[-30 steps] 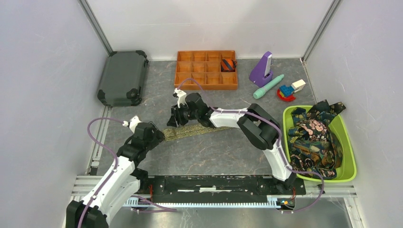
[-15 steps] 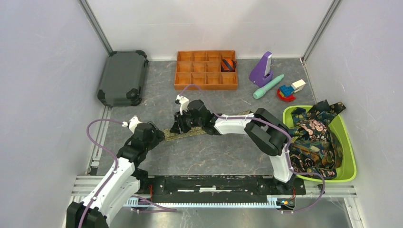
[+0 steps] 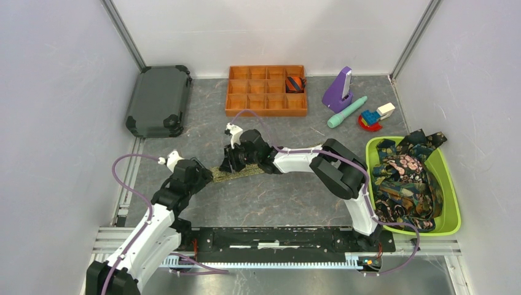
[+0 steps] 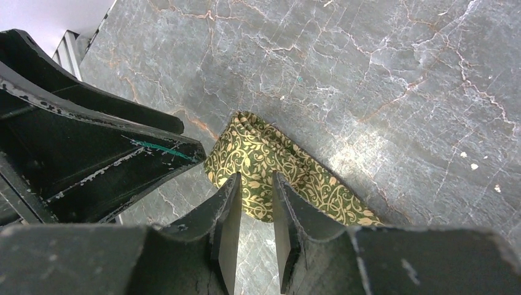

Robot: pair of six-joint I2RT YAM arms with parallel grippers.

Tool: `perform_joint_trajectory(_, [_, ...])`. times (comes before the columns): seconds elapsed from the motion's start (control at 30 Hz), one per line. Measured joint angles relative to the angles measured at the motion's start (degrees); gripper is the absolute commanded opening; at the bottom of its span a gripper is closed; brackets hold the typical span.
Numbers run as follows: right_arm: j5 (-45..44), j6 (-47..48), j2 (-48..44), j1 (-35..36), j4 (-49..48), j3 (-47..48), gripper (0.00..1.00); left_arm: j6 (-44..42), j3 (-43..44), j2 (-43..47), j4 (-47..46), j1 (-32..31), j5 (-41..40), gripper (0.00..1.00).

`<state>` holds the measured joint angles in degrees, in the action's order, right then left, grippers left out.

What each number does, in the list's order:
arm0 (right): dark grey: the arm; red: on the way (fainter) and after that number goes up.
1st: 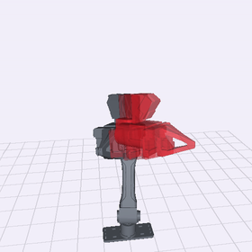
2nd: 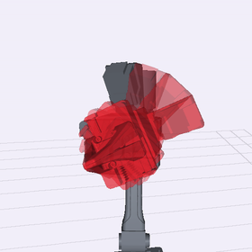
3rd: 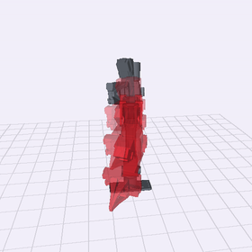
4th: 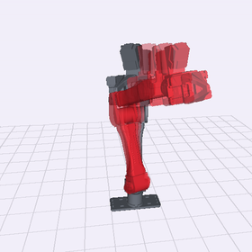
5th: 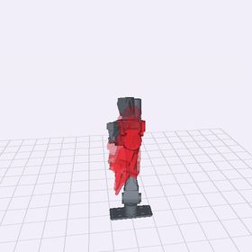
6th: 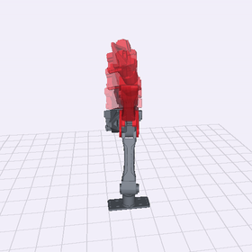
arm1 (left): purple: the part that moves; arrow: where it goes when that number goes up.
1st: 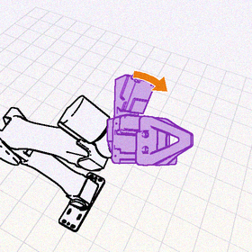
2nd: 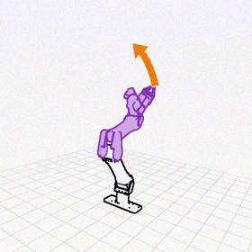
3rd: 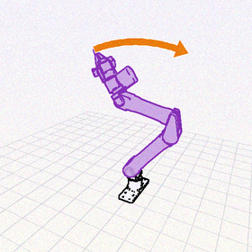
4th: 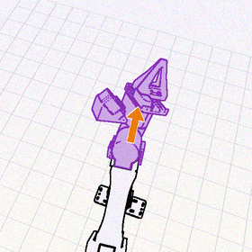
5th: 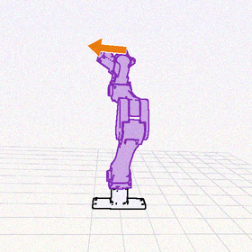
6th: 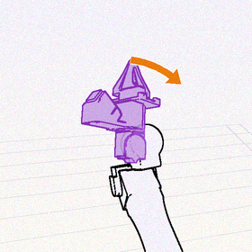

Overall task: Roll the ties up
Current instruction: Roll the tie at the center of the board.

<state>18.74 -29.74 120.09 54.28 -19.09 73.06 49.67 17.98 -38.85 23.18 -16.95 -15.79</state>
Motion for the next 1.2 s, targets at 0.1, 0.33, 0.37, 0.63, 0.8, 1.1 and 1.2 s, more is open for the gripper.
perform_joint_trajectory(0.1, [-0.1,0.0,0.0,0.0,0.0,0.0,0.30,0.0,-0.4,0.0,-0.7,0.0,0.3,0.72])
perform_joint_trajectory(0.33, [-0.6,0.0,1.2,0.0,0.0,0.1,0.29,0.0,-0.6,-0.3,-1.5,0.0,1.3,0.72])
perform_joint_trajectory(0.37, [-0.6,0.0,1.3,0.0,-0.1,0.1,0.29,0.0,-0.6,-0.4,-1.8,0.0,1.4,0.72])
perform_joint_trajectory(0.63, [-0.8,0.0,1.8,0.0,-0.2,0.1,0.29,0.0,-2.0,-1.9,-5.6,0.0,2.0,0.70])
perform_joint_trajectory(0.8, [-0.7,0.0,2.0,0.0,-0.4,0.1,0.29,-0.1,-2.8,-4.9,-9.6,0.0,3.1,0.64])
perform_joint_trajectory(1.1, [-0.7,0.0,2.6,0.0,-1.0,0.1,0.28,0.0,-5.7,-8.9,-17.9,0.0,5.4,0.58])
perform_joint_trajectory(1.2, [-0.7,0.0,2.7,0.0,-1.0,0.1,0.28,0.0,-5.9,-9.2,-18.9,0.0,5.4,0.55])
